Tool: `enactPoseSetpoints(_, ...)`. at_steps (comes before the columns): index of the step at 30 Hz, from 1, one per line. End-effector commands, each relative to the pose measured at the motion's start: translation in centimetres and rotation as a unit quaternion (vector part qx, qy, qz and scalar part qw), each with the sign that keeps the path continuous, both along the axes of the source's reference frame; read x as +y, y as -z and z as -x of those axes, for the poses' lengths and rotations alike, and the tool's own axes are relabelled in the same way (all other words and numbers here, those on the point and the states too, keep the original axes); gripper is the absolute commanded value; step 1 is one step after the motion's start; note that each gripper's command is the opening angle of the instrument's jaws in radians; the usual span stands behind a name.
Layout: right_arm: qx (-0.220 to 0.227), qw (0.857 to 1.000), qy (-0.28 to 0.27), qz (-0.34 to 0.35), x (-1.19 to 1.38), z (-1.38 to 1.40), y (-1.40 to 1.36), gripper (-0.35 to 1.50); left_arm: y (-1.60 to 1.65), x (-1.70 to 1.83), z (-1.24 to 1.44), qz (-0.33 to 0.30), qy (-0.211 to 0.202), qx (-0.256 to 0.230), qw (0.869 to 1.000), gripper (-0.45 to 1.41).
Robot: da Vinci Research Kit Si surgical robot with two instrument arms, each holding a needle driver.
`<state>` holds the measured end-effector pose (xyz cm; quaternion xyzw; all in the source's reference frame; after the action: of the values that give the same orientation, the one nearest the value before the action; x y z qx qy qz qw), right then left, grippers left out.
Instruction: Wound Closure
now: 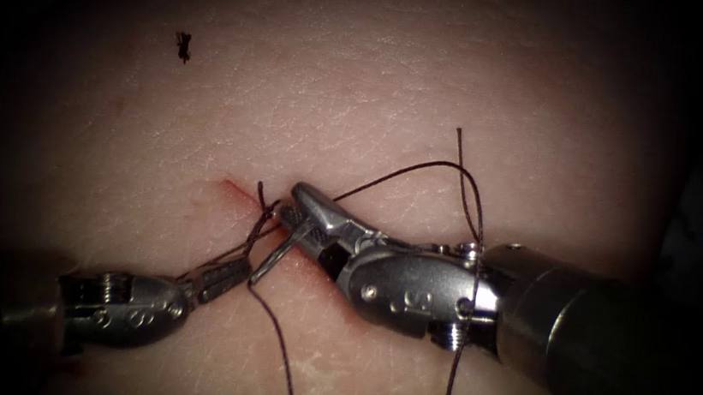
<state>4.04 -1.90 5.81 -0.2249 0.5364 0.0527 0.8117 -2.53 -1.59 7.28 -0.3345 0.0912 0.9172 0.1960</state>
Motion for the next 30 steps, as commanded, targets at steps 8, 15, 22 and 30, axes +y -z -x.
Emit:
enactPoseSetpoints(8, -0.005, 1.0, 0.009, 0.006, 0.14, 0.12, 0.05, -0.35, -0.1, -0.09, 0.07, -0.002, -0.002, -0.001, 1.0, -0.45)
enactPoseSetpoints(15, -0.004, 1.0, 0.006, 0.011, 0.27, 0.2, 0.2, -0.35, -0.11, -0.08, 0.15, -0.004, -0.003, -0.005, 1.0, -0.45)
enactPoseSetpoints(22, -0.001, 1.0, 0.006, 0.01, 0.3, 0.22, 0.2, -0.35, -0.12, -0.06, 0.21, -0.003, -0.006, -0.007, 1.0, -0.45)
enactPoseSetpoints(30, 0.005, 1.0, 0.003, 0.013, 0.38, 0.35, 0.28, -0.35, -0.12, -0.06, 0.21, -0.003, -0.006, -0.008, 1.0, -0.45)
